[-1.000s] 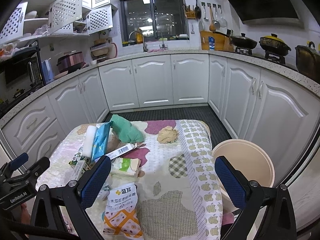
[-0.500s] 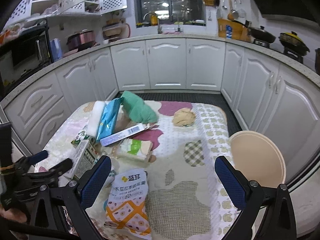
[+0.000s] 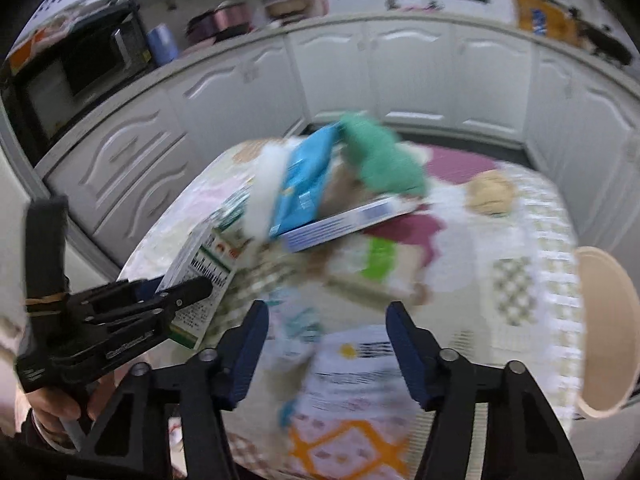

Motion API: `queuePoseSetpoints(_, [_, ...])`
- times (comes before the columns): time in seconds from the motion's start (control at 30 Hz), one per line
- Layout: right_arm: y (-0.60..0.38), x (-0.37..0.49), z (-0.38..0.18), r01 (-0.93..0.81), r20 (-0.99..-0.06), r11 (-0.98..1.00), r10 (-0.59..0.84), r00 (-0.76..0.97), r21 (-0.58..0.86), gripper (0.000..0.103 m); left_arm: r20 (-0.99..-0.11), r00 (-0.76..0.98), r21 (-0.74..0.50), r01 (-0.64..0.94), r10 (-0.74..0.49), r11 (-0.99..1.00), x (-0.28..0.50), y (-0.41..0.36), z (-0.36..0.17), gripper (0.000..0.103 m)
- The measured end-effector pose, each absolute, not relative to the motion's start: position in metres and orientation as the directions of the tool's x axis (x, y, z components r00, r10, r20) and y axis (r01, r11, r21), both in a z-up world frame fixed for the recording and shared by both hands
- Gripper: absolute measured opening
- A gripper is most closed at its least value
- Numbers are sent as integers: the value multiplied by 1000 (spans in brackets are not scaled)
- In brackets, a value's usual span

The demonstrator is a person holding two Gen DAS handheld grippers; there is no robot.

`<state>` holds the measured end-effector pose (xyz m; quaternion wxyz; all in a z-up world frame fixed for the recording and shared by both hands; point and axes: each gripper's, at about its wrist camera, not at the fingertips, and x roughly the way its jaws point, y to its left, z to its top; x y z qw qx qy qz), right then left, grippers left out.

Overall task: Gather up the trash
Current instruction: 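Grasp the white medicine box with the left tool while the right tool grasps a small white packet, then carry the small white packet in the right tool over the beige bin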

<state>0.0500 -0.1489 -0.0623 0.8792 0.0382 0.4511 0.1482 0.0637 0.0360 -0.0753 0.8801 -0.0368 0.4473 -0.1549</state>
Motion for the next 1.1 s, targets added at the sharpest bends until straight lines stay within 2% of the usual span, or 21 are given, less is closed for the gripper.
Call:
queuePoseSetpoints(0.17, [-123,71,-103,-258,-842,937,328,429,233,30,-766,573,-189,231,-291,954,58,44,-70,26])
queuePoseSetpoints(0.3, [-125,65,-104,-250,-816,933,349,461,258,17,-757,597,-160,225,-265,961,53,44,-64,26])
queuePoseSetpoints(0.47, [-153,42,-63,-243,-724,924,383,574,296,16,-727,618,-169,263,-300,950,48,31,-45,26])
queuePoseSetpoints(0.67, [-223,16,-30,-127,-653,936,322,685,328,16,-703,608,-164,367,-369,916,38,-11,-23,26])
queuePoseSetpoints(0.83, [-282,1,-23,15,-652,957,185,735,289,16,-709,557,-166,464,-432,870,37,-62,-14,26])
queuePoseSetpoints(1.1, [-392,-23,-54,282,-710,915,8,704,290,16,-758,438,-149,606,-484,781,49,-173,-7,26])
